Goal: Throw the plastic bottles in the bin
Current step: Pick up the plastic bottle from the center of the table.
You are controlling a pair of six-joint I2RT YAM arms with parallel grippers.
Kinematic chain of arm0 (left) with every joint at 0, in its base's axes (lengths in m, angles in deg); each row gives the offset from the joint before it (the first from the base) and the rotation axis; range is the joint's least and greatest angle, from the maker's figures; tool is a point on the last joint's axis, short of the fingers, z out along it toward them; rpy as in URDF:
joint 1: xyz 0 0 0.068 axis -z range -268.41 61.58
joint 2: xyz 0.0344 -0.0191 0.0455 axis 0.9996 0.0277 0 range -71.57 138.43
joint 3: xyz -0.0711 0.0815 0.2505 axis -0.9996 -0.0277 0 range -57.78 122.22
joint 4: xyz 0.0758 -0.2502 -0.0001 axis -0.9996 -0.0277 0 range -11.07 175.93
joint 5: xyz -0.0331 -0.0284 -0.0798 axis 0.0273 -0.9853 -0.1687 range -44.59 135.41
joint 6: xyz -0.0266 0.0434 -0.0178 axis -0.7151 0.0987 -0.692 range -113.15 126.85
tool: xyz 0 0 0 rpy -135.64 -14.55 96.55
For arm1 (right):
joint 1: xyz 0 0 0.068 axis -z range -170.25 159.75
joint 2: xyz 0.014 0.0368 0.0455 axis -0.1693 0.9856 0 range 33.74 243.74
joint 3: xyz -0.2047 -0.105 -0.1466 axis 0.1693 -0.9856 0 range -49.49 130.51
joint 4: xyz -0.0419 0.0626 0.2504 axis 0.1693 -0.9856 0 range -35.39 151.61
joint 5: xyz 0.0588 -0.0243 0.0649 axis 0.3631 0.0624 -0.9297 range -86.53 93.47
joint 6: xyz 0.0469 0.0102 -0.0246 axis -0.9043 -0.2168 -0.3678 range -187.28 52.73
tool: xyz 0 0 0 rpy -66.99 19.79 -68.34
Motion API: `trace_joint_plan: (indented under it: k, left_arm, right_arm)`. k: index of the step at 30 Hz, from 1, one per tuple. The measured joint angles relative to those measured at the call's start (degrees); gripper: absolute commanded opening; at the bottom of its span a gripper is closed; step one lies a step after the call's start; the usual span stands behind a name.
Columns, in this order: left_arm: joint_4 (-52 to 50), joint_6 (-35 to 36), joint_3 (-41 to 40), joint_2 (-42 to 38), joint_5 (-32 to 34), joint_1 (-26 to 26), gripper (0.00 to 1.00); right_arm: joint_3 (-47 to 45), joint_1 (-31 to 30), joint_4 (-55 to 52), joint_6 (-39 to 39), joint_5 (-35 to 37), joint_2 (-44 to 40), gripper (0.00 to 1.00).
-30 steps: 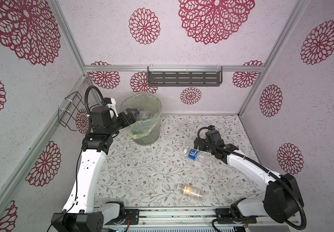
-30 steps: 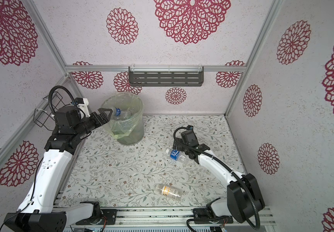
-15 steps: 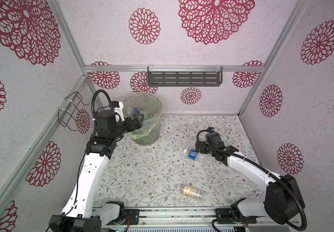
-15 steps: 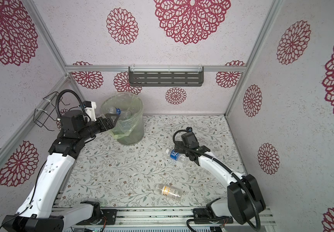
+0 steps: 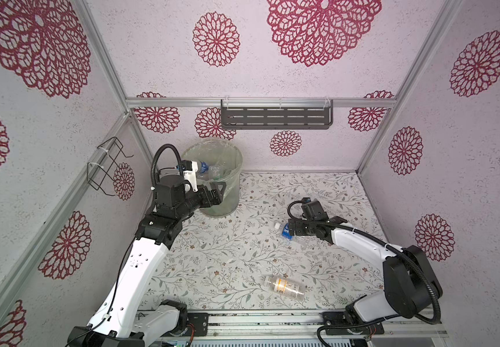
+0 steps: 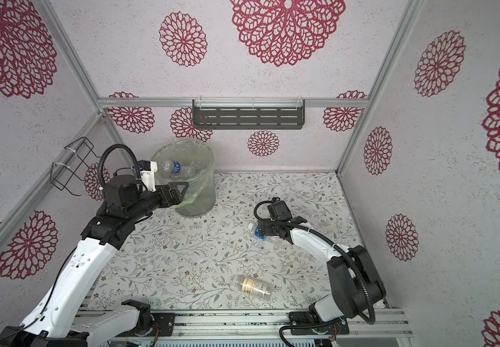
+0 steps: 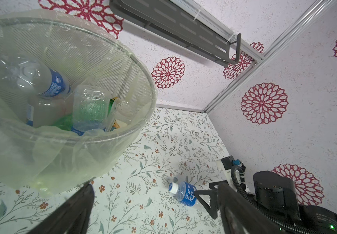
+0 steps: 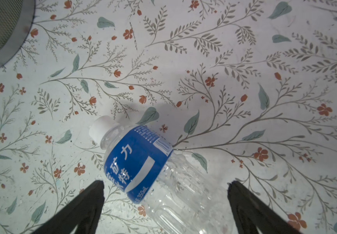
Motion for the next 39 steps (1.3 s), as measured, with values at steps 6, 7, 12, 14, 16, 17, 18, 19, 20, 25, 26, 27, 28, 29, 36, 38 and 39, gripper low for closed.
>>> trace_joint_plan:
  k: [6,7,12,14,16,17,18,19,20,25,26,27,28,29,36,38,39]
  left_arm:
    - [0.9,-0.04,-2.47,-0.11,0.37,1.05,0.97]
    - [1.05,-0.04,-3.04,-0.28,0.52,1.29,0.97]
    - [1.62,-0.46,-6.36,-1.75,1.25,2.27,0.97]
    - [1.97,-0.7,-7.1,-2.01,1.42,2.4,0.97]
    - [2.23,-0.9,-7.58,-2.1,1.62,2.58,0.97]
    - [2.43,-0.94,-7.76,-2.1,1.68,2.69,0.97]
    - [2.49,-1.01,-7.89,-2.1,1.86,2.84,0.97]
    - [2.51,-1.03,-7.98,-2.1,1.9,2.93,0.97]
    - [2.54,-1.09,-8.04,-2.1,2.05,3.06,0.97]
    - [2.64,-1.4,-8.11,-2.1,3.17,3.43,0.97]
    - [2.64,-1.55,-8.11,-2.1,3.63,3.48,0.97]
    - [2.69,-1.7,-8.13,-2.1,3.91,3.48,0.97]
    - [2.69,-1.79,-8.13,-2.1,4.13,3.48,0.97]
    - [2.78,-1.95,-8.17,-2.1,4.44,3.48,0.97]
    - [2.91,-2.49,-8.2,-1.97,5.29,3.5,0.97]
    - [2.91,-2.69,-8.2,-1.81,5.38,3.5,0.97]
    - [2.93,-2.86,-8.2,-1.7,5.4,3.5,0.97]
  right_arm:
    - [0.72,0.0,-1.09,1.18,-0.98,1.07,0.99]
    - [0.72,0.0,-1.2,1.42,-1.05,1.22,0.99]
    - [0.72,0.0,-1.57,2.12,-1.38,1.49,0.99]
    - [0.72,0.0,-1.62,2.54,-2.01,1.55,0.99]
    - [0.72,0.0,-1.64,2.71,-2.36,1.75,0.99]
    - [0.72,0.0,-1.64,2.95,-2.47,1.95,0.99]
    - [0.72,0.0,-1.66,3.1,-2.51,2.27,0.99]
    - [0.72,0.0,-1.66,3.26,-2.56,2.58,0.99]
    - [0.72,0.0,-1.68,3.56,-2.6,3.1,0.99]
    - [0.72,0.0,-2.03,4.02,-3.08,5.29,0.99]
    - [0.72,0.0,-2.19,4.02,-3.26,5.42,0.99]
    - [0.72,0.0,-2.25,4.02,-3.52,5.42,0.99]
    - [0.72,0.0,-2.25,4.02,-3.67,5.42,0.99]
    - [0.72,0.0,-2.23,4.0,-3.93,5.42,0.99]
    - [0.72,0.0,-2.1,3.96,-4.24,5.42,0.99]
    - [0.7,0.0,-2.1,3.93,-4.35,5.42,0.98]
    - [0.7,0.0,-2.08,3.93,-4.48,5.42,0.98]
